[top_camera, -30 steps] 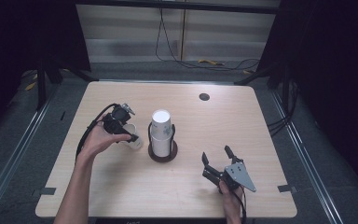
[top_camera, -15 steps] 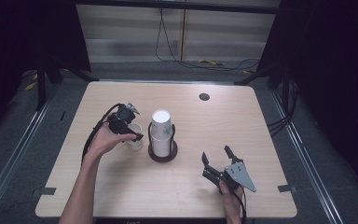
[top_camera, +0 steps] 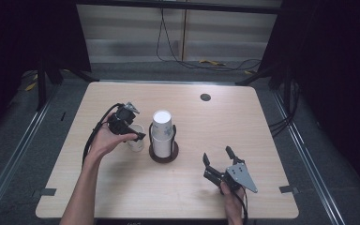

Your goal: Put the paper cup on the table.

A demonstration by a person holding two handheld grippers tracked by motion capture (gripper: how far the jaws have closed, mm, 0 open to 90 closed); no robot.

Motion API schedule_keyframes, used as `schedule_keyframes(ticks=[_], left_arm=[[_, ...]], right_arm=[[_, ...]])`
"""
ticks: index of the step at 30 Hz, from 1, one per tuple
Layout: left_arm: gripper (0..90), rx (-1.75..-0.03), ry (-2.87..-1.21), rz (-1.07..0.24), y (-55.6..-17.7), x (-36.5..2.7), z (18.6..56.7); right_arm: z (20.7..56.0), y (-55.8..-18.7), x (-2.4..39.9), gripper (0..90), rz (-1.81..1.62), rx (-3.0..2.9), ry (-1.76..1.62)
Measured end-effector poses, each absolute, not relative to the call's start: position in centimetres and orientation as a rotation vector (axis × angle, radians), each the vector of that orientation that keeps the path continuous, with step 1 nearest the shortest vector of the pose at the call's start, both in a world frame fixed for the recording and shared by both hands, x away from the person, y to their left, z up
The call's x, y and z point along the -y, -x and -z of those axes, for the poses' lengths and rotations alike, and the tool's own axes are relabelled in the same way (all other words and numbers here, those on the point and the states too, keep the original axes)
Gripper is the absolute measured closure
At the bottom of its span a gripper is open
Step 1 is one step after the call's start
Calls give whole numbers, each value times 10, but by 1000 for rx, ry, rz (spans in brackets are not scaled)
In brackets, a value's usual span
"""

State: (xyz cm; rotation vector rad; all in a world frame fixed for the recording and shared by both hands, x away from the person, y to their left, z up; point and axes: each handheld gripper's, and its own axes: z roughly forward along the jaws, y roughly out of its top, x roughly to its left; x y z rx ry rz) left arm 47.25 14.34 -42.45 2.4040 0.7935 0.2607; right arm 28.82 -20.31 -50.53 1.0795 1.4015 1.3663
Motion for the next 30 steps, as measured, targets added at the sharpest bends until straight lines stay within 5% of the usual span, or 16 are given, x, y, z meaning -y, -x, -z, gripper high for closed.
schedule_keyframes(ticks=[30], left_arm=[[165, -772, -2011, -401, -441, -172, 418]], right_arm=[[505, -288, 203, 141, -1367, -1406, -1082]])
